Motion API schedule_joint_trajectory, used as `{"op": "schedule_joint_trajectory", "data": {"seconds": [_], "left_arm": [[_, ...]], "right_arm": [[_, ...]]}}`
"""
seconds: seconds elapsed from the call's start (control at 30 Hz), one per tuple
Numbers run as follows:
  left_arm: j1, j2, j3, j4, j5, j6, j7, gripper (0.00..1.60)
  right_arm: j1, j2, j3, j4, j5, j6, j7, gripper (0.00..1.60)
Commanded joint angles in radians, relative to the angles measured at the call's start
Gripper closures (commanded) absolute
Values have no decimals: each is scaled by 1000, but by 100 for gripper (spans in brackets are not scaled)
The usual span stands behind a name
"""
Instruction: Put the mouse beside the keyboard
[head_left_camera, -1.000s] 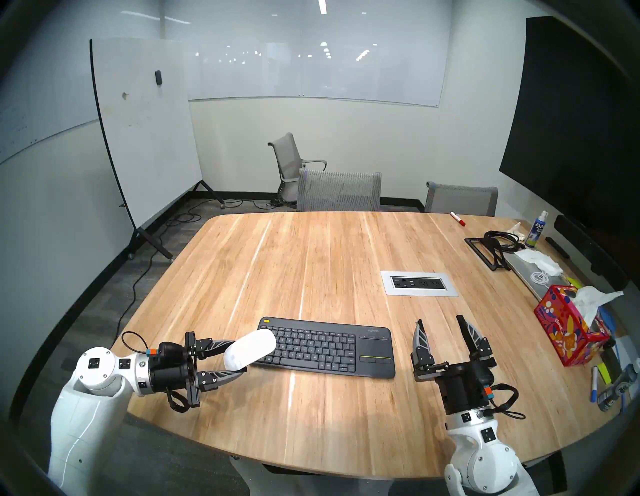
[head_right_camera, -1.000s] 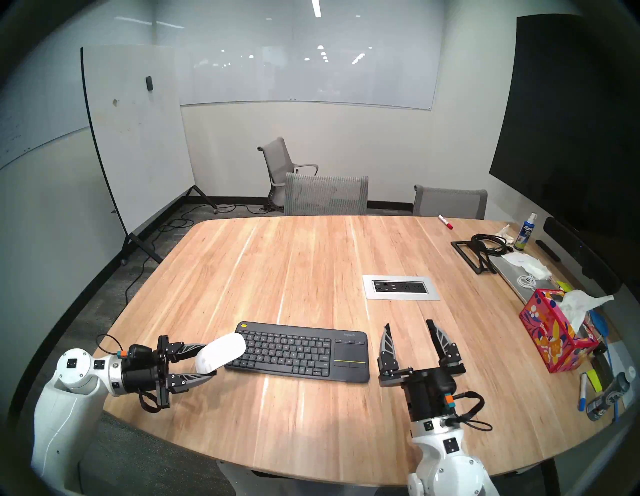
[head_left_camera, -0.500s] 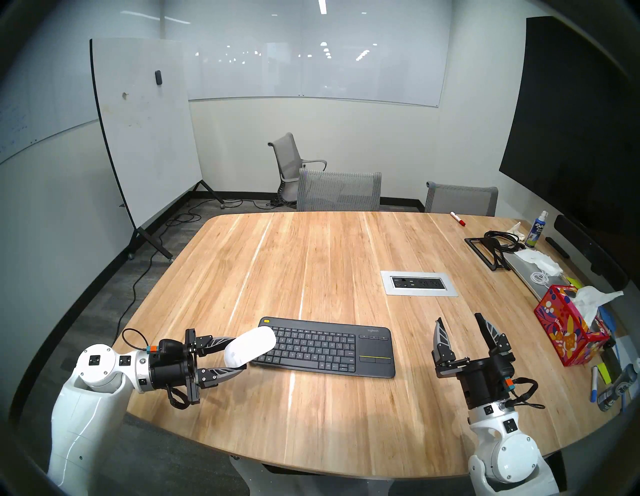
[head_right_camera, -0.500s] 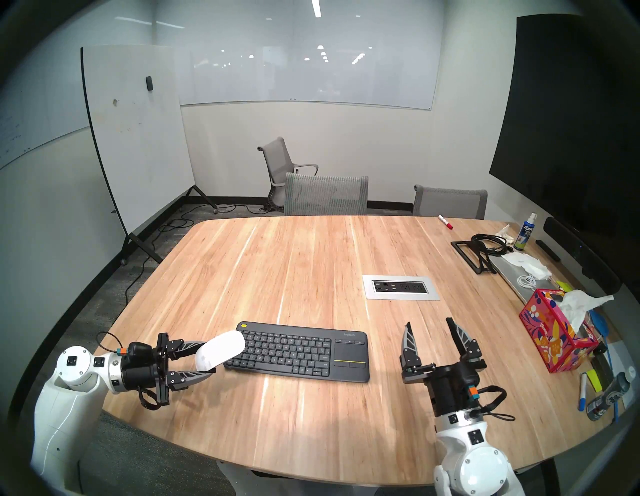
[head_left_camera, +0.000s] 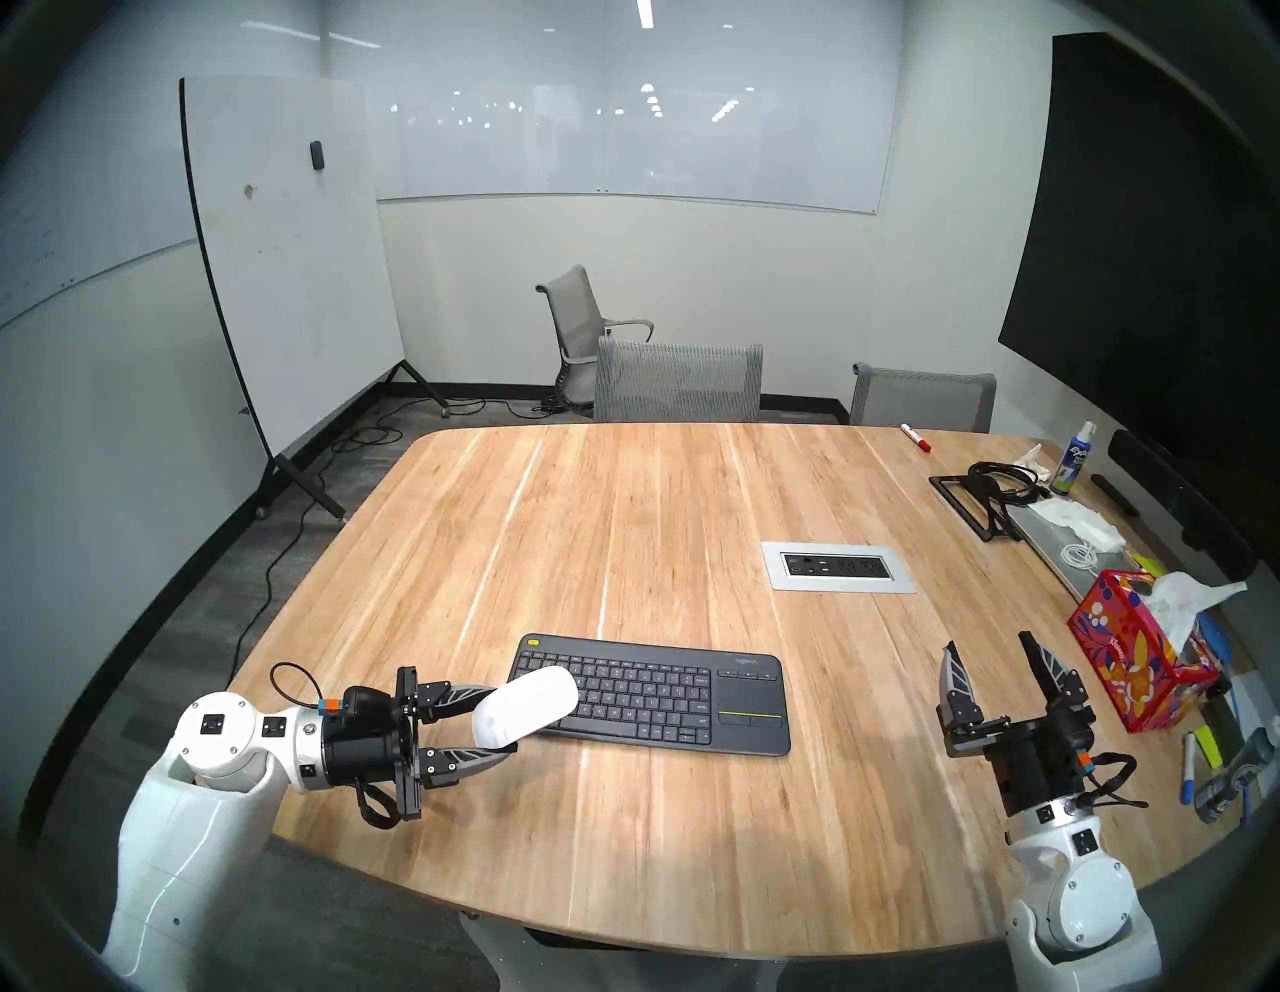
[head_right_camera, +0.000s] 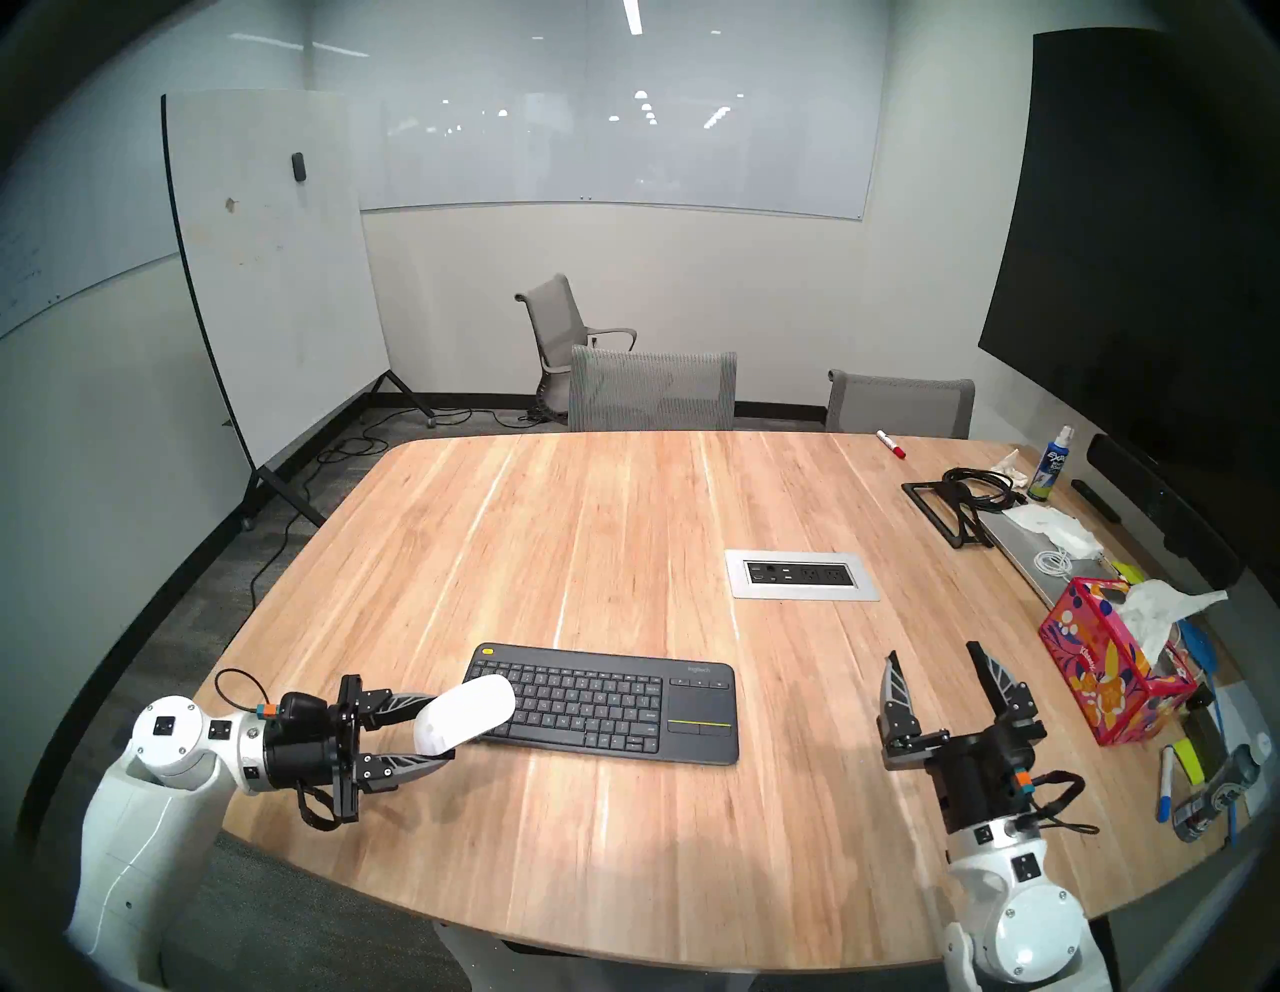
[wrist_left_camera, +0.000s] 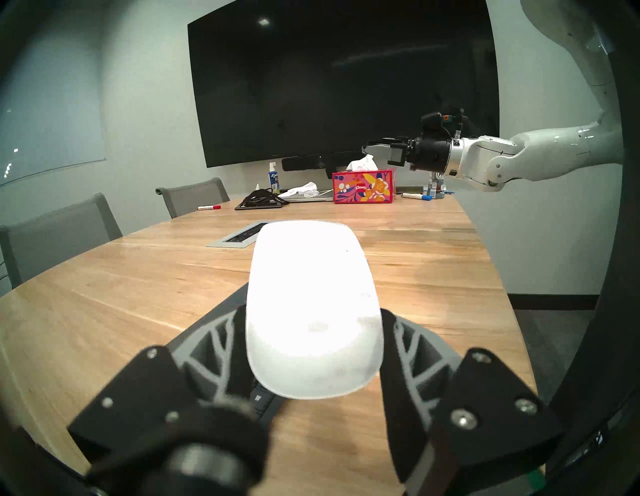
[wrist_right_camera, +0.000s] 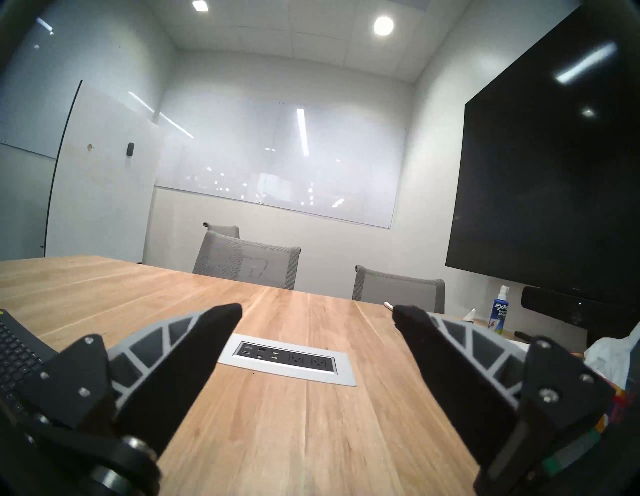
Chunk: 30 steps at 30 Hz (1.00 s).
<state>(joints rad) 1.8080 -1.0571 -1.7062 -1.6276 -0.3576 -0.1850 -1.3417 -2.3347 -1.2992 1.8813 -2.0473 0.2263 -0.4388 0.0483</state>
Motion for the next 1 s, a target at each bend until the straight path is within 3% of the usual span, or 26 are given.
{"op": "schedule_joint_trajectory", "data": {"seconds": [0.0, 0.47, 0.97], "left_arm": [[-45, -24, 50, -17, 27, 0, 15, 160], [-72, -46, 128, -36, 80, 15, 23, 160], [-93, -98, 205, -78, 132, 80, 74, 160]], "right_arm": [[-16, -11, 12, -11, 30, -25, 2, 0], [-33, -33, 21, -7, 43, -48, 6, 0], [-46, -53, 29, -7, 50, -71, 7, 0]]}}
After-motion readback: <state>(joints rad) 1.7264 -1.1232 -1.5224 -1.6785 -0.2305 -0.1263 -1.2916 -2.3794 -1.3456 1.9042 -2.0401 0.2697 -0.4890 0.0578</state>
